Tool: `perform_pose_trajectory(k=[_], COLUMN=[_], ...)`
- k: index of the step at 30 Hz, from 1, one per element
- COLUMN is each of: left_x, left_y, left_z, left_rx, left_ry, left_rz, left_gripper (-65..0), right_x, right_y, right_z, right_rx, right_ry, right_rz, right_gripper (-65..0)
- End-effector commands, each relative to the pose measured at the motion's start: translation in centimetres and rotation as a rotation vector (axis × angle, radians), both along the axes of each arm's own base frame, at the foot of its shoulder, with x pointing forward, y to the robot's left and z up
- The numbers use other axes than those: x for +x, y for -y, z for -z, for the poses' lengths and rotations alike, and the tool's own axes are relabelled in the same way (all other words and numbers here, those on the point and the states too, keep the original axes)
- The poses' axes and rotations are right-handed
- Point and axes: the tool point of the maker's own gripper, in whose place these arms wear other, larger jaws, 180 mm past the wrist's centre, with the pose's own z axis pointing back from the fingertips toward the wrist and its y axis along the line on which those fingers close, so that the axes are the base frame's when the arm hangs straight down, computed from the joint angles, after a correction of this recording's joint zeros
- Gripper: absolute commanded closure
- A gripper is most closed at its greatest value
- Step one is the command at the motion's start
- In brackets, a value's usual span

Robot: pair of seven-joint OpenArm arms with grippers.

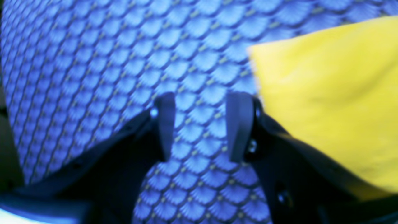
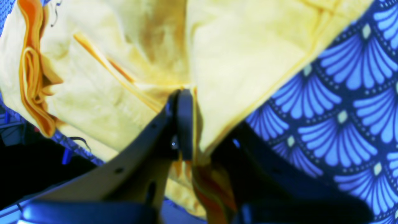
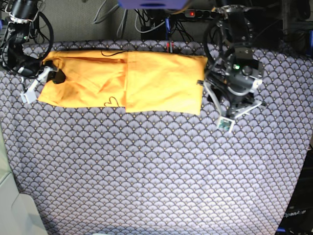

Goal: Fold the T-shirt properly

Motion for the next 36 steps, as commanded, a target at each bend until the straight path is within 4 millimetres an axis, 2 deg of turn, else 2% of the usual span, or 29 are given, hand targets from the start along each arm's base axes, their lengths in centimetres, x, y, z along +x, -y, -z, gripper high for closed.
perform_pose_trajectory(k=[1, 6, 9, 14, 20, 25, 36], left_x=[0.7, -0.6, -1.8, -3.6, -4.0, -4.5, -4.9], left_y=[-0.6, -5.1, -8.0, -11.5, -12.2, -12.6, -13.1], left_z=[-1.2, -0.9, -0.6, -0.4, 0.3, 0.8, 1.2], left_rx=[0.000, 0.023, 0.071, 0.117, 0.134, 0.140, 0.148], left_ry=[0.047, 0.031, -0.006, -0.042, -0.072, -0.093, -0.108], left_rz=[-0.018, -0.141, -0.152, -0.202, -0.196, -0.193, -0.187], left_gripper=[-26.4, -26.4, -26.3, -26.3, -26.3, -26.3, -26.3], right_x=[0.6, 0.9, 1.8, 2.8, 3.5, 3.0, 1.8], right_y=[0.6, 0.6, 0.1, -2.0, -7.0, -11.1, -19.2], right_z=[-0.8, -1.3, -3.4, -6.8, -8.8, -10.3, -11.4], right_rx=[-0.014, -0.027, -0.076, -0.137, -0.131, -0.107, 0.013], right_ry=[0.025, 0.037, 0.097, 0.200, 0.286, 0.347, 0.420], right_rz=[-0.005, -0.015, -0.061, -0.136, -0.265, -0.345, -0.542], right_gripper=[-5.6, -5.6, -5.6, -5.7, -5.7, -5.7, -5.7])
